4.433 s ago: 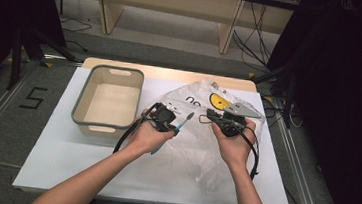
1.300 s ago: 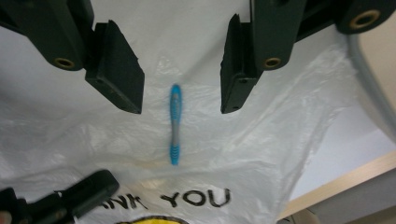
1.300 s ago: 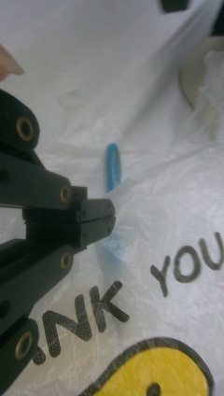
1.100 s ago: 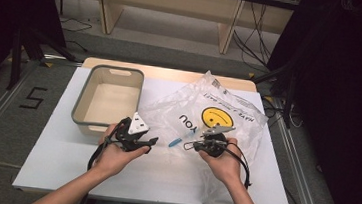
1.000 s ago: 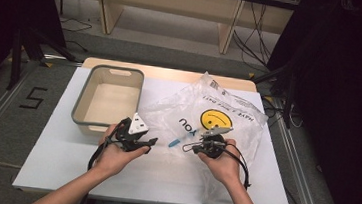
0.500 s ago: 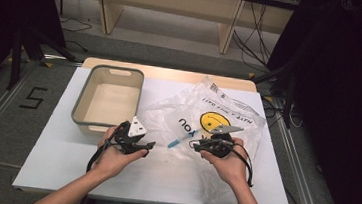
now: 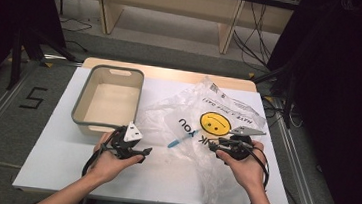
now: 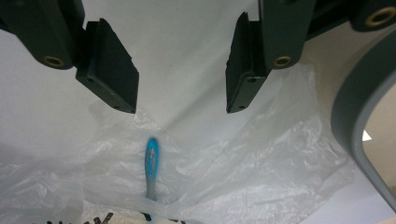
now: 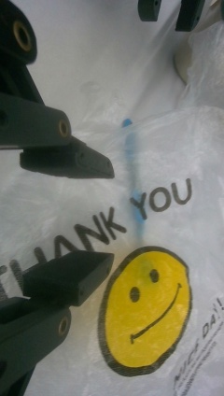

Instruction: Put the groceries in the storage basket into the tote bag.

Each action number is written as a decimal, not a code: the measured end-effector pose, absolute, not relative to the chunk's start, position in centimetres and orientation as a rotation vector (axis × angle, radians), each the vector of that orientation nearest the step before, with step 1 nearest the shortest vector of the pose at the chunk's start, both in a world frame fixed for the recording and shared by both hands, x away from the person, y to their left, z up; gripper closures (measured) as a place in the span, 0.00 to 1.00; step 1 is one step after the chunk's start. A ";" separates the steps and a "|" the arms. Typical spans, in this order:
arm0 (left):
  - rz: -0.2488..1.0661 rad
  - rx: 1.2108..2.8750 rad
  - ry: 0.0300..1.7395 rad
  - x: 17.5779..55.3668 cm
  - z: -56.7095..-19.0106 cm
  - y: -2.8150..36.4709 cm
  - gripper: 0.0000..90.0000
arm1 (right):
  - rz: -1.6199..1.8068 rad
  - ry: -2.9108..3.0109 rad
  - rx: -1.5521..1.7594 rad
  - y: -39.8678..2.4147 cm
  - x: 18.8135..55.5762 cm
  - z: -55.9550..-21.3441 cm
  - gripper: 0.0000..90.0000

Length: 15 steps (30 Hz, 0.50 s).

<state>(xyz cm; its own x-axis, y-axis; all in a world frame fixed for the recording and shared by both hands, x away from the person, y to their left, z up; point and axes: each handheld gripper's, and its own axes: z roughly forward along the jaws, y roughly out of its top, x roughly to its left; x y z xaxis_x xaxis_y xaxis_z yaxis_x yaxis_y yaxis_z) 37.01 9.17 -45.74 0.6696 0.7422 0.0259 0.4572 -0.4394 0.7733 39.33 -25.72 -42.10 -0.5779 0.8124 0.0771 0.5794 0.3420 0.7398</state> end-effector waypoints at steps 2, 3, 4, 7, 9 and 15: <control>0.467 2.100 0.932 37.0 -45.8 9.3 0.46 | 1.071 2.311 1.253 -26.1 39.1 -42.5 0.58; 0.467 2.103 0.933 37.0 -45.8 9.4 0.45 | 1.068 2.308 1.269 -26.6 38.9 -42.6 0.58; 0.468 2.102 0.935 37.0 -45.8 9.5 0.45 | 1.064 2.303 1.275 -26.7 38.9 -42.7 0.57; 0.466 2.100 0.941 36.9 -45.9 9.8 0.44 | 1.067 2.279 1.299 -27.6 38.5 -42.6 0.57; 0.468 2.096 0.943 36.9 -46.0 9.9 0.44 | 1.064 2.273 1.304 -27.8 38.5 -42.6 0.57; 0.465 2.093 0.950 36.8 -46.1 9.9 0.44 | 1.041 2.223 1.348 -29.8 37.8 -42.4 0.56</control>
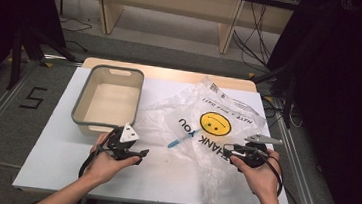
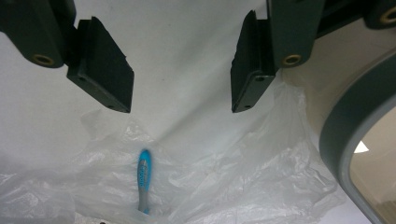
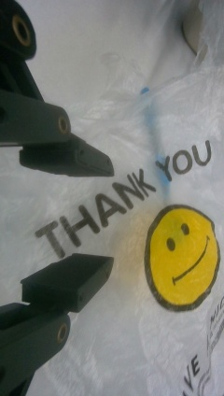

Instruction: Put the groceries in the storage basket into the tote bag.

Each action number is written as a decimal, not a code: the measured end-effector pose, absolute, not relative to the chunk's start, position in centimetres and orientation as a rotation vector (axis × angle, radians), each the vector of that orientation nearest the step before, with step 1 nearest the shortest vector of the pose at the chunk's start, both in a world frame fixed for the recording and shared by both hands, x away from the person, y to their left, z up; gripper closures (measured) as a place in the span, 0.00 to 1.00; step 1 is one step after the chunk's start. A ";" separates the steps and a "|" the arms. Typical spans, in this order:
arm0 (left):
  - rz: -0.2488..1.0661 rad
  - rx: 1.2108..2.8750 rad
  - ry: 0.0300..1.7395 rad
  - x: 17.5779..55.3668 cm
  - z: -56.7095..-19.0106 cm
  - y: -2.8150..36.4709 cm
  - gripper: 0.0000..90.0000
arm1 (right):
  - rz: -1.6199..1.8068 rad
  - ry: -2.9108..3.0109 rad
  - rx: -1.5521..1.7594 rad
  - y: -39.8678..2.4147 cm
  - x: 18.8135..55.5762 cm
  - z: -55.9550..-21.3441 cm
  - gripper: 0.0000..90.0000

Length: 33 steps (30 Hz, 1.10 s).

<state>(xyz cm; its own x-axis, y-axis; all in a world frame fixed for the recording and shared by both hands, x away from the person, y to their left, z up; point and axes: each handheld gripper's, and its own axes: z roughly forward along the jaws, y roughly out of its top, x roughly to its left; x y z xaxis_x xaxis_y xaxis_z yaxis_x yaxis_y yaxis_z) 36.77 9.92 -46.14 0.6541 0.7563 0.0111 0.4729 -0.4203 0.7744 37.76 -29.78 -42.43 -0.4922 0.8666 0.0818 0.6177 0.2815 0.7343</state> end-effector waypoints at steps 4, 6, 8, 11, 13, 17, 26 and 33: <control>0.463 2.100 0.944 36.7 -46.1 9.9 0.44 | 1.035 2.207 1.362 -30.3 37.5 -42.4 0.55; 0.465 2.101 0.941 36.7 -46.1 9.8 0.44 | 1.029 2.200 1.374 -30.8 37.3 -42.5 0.55; 0.465 2.100 0.942 36.7 -46.1 9.8 0.44 | 1.025 2.199 1.374 -31.0 37.3 -42.5 0.55; 0.462 2.099 0.942 36.8 -46.1 9.9 0.44 | 1.020 2.192 1.384 -31.2 37.2 -42.6 0.55; 0.461 2.093 0.948 36.7 -46.1 9.8 0.44 | 1.018 2.191 1.387 -31.4 37.2 -42.6 0.54; 0.465 2.100 0.943 36.7 -46.1 9.8 0.44 | 1.016 2.184 1.396 -31.6 37.1 -42.6 0.54; 0.469 2.098 0.945 36.8 -46.1 9.8 0.44 | 1.016 2.179 1.398 -31.8 37.1 -42.5 0.54; 0.472 2.092 0.946 36.8 -46.0 9.9 0.44 | 1.017 2.181 1.399 -31.8 37.1 -42.6 0.54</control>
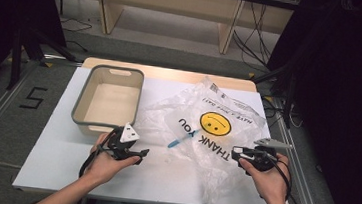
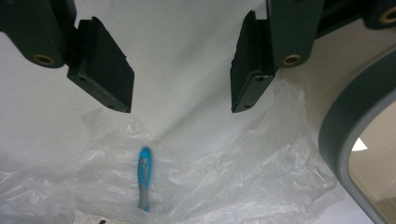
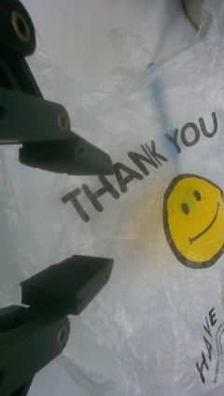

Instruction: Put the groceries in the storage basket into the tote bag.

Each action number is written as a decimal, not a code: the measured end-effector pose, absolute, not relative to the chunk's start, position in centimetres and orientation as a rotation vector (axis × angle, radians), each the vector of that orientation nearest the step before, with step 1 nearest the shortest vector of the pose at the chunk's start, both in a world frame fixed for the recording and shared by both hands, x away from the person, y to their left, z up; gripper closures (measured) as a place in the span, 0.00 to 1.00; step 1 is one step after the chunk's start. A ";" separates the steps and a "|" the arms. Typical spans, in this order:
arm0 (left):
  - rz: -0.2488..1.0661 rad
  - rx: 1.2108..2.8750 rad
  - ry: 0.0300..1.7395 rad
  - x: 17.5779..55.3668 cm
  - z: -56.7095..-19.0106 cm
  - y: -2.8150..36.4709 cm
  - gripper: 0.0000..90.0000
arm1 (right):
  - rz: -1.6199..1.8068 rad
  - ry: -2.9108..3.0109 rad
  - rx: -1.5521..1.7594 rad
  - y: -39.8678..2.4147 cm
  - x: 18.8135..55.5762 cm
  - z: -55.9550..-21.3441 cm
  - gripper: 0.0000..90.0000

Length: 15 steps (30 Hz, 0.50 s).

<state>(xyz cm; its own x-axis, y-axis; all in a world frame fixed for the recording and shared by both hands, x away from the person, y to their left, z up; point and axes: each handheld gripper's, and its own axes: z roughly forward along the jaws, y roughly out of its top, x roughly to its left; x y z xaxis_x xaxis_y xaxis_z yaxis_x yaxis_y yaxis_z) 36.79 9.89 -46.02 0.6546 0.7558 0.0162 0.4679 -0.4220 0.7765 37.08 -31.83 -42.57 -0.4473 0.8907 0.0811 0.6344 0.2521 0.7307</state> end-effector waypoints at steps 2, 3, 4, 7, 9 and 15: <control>0.474 2.093 0.946 36.8 -46.0 9.9 0.44 | 1.012 2.182 1.399 -31.9 37.1 -42.6 0.54; 0.474 2.091 0.946 36.8 -46.0 9.9 0.44 | 1.013 2.181 1.402 -31.9 37.1 -42.7 0.54; 0.474 2.092 0.945 36.8 -46.0 9.9 0.44 | 1.013 2.181 1.402 -31.9 37.1 -42.7 0.54; 0.475 2.092 0.946 36.8 -46.0 9.9 0.44 | 1.010 2.176 1.404 -32.0 37.0 -42.6 0.54; 0.478 2.093 0.947 36.8 -46.0 9.9 0.44 | 1.005 2.177 1.406 -32.0 37.0 -42.7 0.54; 0.480 2.092 0.946 36.8 -46.0 9.9 0.44 | 1.006 2.169 1.417 -32.3 36.9 -42.7 0.54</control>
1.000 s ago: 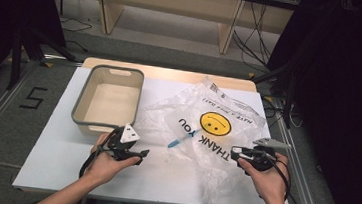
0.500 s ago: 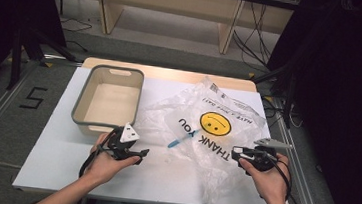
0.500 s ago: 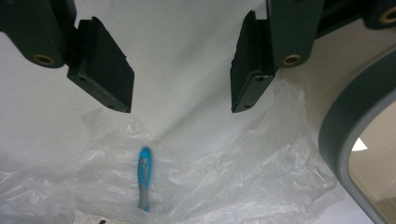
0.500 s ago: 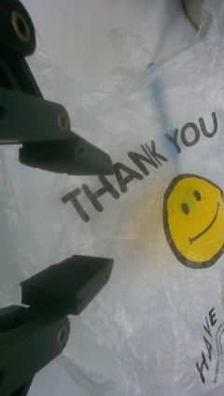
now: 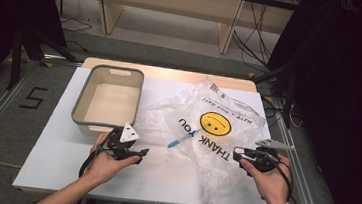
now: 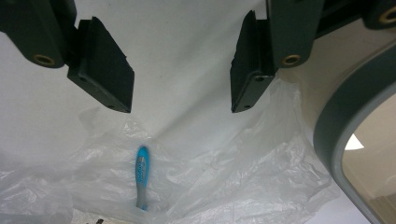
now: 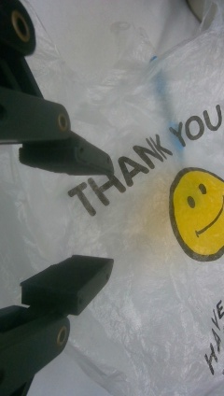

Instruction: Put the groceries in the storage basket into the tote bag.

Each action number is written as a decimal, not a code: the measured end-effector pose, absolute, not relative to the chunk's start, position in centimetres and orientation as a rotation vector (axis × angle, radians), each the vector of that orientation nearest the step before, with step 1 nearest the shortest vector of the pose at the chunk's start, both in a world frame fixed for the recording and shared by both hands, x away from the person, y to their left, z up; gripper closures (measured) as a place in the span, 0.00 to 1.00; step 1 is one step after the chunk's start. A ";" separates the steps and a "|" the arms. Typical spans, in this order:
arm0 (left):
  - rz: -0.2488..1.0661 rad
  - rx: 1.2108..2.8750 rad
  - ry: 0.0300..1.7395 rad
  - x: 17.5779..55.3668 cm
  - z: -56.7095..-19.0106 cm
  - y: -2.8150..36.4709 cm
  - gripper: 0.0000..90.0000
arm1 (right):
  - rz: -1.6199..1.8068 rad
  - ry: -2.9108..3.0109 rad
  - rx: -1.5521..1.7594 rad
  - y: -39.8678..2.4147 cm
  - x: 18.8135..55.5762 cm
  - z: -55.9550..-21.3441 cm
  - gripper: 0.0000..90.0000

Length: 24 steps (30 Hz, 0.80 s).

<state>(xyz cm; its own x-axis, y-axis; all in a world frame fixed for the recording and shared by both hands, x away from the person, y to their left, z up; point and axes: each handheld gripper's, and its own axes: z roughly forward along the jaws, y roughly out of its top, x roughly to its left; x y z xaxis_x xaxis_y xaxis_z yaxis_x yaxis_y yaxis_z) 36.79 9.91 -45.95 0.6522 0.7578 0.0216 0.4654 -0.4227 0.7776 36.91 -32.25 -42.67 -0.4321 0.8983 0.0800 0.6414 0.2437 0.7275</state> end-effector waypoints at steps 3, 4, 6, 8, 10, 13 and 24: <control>0.483 2.092 0.946 36.8 -45.9 9.9 0.44 | 1.002 2.165 1.424 -32.3 36.9 -42.6 0.54; 0.483 2.093 0.947 36.8 -46.0 9.9 0.44 | 1.006 2.162 1.424 -32.4 36.9 -42.7 0.54; 0.484 2.088 0.950 36.8 -46.0 9.9 0.44 | 0.991 2.150 1.444 -32.7 36.8 -42.7 0.54; 0.485 2.087 0.951 36.8 -46.0 10.0 0.44 | 0.979 2.138 1.468 -32.9 36.8 -42.7 0.54; 0.488 2.086 0.952 36.8 -45.9 10.0 0.44 | 0.905 2.096 1.541 -33.6 36.7 -42.9 0.52; 0.490 2.086 0.951 36.8 -45.9 10.0 0.44 | 0.800 2.024 1.673 -35.0 36.7 -43.7 0.52; 0.495 2.093 0.948 36.8 -46.0 9.9 0.44 | 0.896 1.929 1.867 -35.2 36.6 -44.8 0.49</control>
<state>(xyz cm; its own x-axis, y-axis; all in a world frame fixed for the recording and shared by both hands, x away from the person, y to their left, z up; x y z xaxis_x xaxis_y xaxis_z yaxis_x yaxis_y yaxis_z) 36.85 9.89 -46.01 0.6475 0.7614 0.0325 0.4620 -0.4260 0.7778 36.60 -35.22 -44.83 -0.1024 0.9747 0.1987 0.7808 -0.0450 0.6231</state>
